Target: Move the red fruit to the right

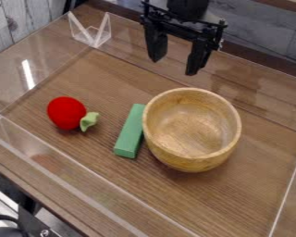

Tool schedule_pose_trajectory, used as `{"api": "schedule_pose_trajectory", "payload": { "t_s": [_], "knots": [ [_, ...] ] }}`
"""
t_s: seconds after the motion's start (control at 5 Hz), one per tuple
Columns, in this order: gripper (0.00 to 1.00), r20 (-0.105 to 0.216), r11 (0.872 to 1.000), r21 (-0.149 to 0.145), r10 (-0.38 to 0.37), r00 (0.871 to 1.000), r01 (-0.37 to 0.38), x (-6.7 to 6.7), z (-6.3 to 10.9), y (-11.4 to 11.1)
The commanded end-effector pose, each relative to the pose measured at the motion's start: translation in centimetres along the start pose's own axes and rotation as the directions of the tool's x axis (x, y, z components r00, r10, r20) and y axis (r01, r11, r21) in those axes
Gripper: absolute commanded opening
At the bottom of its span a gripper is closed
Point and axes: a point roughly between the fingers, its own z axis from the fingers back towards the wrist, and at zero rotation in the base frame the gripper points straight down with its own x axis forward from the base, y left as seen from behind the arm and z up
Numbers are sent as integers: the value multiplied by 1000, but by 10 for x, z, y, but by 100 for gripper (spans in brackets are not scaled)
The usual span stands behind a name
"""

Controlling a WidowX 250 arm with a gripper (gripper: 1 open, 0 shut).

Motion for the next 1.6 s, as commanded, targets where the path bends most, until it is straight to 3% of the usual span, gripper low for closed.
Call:
{"api": "schedule_pose_trajectory", "payload": {
  "t_s": [0.0,0.2,0.6,1.0,1.4],
  "knots": [
    [100,-31,1000,1,-14,999,14,1,-10,1],
    [100,-28,1000,3,9,1000,-8,-9,-12,25],
    [100,17,998,14,63,998,-63,-51,-13,85],
    [100,56,971,36,234,971,-236,-87,-4,136],
    [100,60,958,47,281,958,-284,-78,-50,142]
  ]
}}
